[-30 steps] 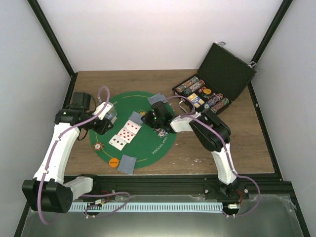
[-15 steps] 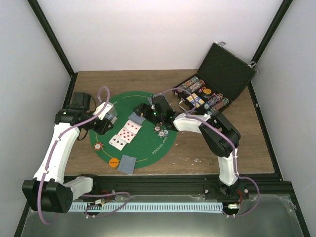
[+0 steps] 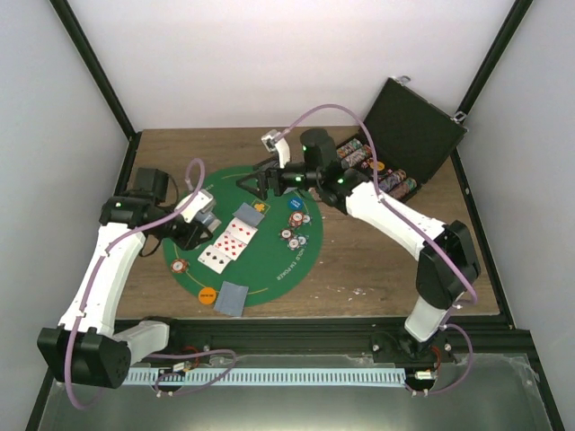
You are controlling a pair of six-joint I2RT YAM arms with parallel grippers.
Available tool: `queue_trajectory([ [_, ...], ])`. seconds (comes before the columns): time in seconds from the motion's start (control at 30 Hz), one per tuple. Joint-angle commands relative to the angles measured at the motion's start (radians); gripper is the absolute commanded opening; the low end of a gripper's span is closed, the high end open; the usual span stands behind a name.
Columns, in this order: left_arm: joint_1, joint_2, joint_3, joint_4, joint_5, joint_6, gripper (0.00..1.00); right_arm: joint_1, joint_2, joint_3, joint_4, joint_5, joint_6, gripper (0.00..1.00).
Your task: Distribute texas hold em gaming equipment
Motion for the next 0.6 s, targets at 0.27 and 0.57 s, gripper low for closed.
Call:
queue_trajectory([
  [0.27, -0.119, -0.024, 0.075, -0.163, 0.150, 0.166, 0.34, 0.025, 0.166, 0.160, -0.109, -0.579, -0.027, 0.98],
  [0.57, -0.125, -0.016, 0.081, -0.164, 0.157, 0.170, 0.34, 0.095, 0.261, 0.244, -0.100, -0.566, -0.045, 0.98],
])
